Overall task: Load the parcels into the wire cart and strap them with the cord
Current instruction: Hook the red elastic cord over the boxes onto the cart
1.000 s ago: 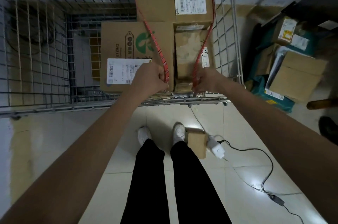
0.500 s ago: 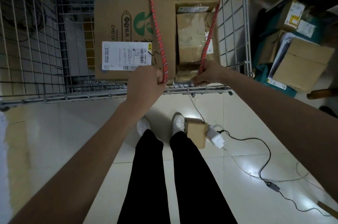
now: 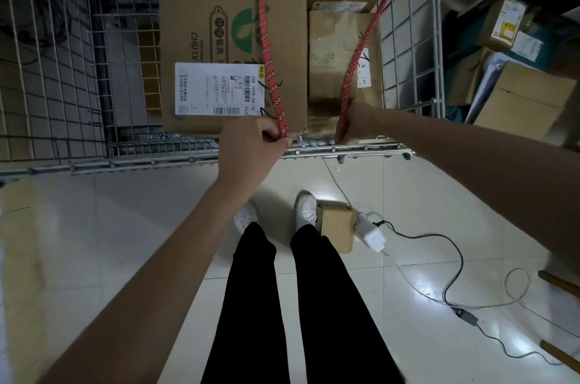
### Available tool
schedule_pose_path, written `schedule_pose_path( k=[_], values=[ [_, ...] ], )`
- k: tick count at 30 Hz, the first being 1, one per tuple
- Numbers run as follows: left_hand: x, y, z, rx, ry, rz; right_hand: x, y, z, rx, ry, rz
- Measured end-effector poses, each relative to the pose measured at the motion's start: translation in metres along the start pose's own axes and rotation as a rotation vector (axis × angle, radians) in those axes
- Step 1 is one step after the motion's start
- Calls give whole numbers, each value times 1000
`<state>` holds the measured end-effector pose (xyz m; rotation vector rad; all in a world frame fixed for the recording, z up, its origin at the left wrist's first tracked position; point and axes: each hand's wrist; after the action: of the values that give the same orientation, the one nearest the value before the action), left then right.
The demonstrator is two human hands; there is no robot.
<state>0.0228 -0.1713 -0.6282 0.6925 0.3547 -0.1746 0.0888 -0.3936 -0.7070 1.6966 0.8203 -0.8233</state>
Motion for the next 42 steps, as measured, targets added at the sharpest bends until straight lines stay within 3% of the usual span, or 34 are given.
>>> schedule_pose_path(
  k=[9, 14, 17, 20, 23, 26, 28, 30, 31, 33, 34, 36, 42],
  values=[
    [3, 0, -3, 18, -13, -4, -7, 6, 13, -41, 61, -19],
    [3, -1, -3, 10, -23, -14, 0, 10, 11, -208, 47, -127],
    [3, -1, -3, 16, -29, -10, 5, 10, 3, -56, -59, -128],
    [4, -1, -3, 20, -32, -12, 10, 3, -6, 290, -262, -72],
    [3, -2, -4, 3, -26, -8, 16, 5, 11, 255, -211, -213],
    [3, -3, -4, -10, -16, -8, 20, 4, 28, -53, -124, -305],
    [2, -3, -5, -20, -4, -9, 16, 5, 14, -15, -13, -276],
    [2, -3, -4, -23, 7, -7, 14, 1, -4, 99, 31, -111],
    [2, -3, -4, -22, 8, -5, 22, -4, 4, -3, 99, -48],
    [2, -2, -3, -25, 5, -3, 16, 1, 8, -377, 175, -92],
    [2, -2, -3, -26, 4, -4, 12, 1, 9, -468, 129, -134],
    [1, -2, -3, -24, 5, 0, 5, 6, 11, -559, 65, -41],
    [0, -2, -2, -39, -3, 7, -4, 6, 5, -518, 16, 18]
  ],
)
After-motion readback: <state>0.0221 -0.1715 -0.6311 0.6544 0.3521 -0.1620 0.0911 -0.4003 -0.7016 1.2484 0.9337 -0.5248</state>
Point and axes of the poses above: each hand's wrist, its own x-axis towards the middle knuckle, its own y-axis out of the back of the hand, z = x × y, and after that the axes turned 1 degree about -x, right-handed
